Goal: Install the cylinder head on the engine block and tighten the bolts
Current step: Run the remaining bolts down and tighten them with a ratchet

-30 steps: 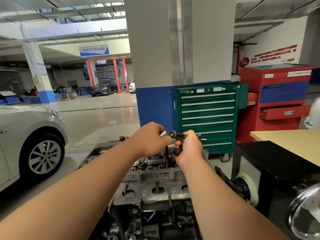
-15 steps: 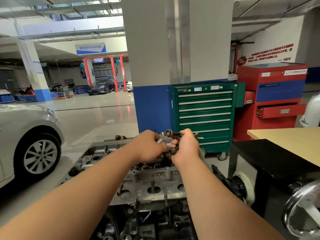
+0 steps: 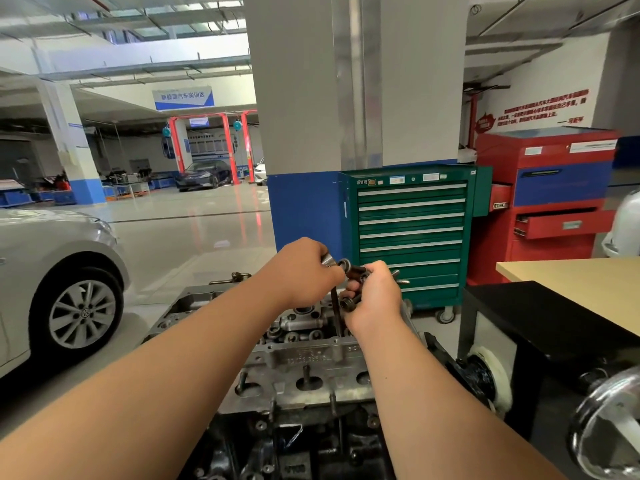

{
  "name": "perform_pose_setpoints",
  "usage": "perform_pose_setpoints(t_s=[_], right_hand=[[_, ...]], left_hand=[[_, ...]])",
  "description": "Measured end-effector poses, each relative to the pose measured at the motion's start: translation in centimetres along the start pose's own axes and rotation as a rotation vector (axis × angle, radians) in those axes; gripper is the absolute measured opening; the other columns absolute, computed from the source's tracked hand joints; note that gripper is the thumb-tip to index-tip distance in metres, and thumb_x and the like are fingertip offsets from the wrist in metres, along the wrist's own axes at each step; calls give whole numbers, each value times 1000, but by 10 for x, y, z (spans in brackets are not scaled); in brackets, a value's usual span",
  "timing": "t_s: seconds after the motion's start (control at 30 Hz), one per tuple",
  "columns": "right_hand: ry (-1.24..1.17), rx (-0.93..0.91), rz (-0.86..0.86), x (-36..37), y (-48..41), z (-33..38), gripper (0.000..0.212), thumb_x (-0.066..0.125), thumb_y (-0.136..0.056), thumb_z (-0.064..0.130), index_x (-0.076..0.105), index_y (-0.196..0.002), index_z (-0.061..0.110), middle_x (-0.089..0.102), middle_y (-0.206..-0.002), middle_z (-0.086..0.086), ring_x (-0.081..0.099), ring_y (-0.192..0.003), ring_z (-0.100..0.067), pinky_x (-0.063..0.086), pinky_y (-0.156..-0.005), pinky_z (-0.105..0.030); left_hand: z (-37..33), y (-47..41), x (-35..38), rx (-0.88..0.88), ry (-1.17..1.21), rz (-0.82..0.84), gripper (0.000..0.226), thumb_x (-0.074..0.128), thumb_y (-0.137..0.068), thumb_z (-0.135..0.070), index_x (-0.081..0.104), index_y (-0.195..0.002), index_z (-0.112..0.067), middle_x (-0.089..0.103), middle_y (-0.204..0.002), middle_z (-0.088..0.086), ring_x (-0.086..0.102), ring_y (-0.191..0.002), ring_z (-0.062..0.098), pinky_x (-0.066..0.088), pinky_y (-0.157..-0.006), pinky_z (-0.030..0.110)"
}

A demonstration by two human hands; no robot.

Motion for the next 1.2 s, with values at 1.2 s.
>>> perform_pose_setpoints(t_s=[1.2], right_hand=[[-5,-4,-45,-2,-2,-1,9,47,-88,17,48,-80,11,52,-49,-1,38,-32,-8,29,-32,-17]], left_hand=[[6,0,-9,-39,26,5,30,56,-87,-24,62,-91,5,49,-65,8,41,-54,18,34,-53,29]])
Point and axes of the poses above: each hand's wrist, its own y-axis away from the middle knuckle, its own x-axis out of the palm, z = x × y, the point moved 5 cm from there along -y, towards the middle knuckle
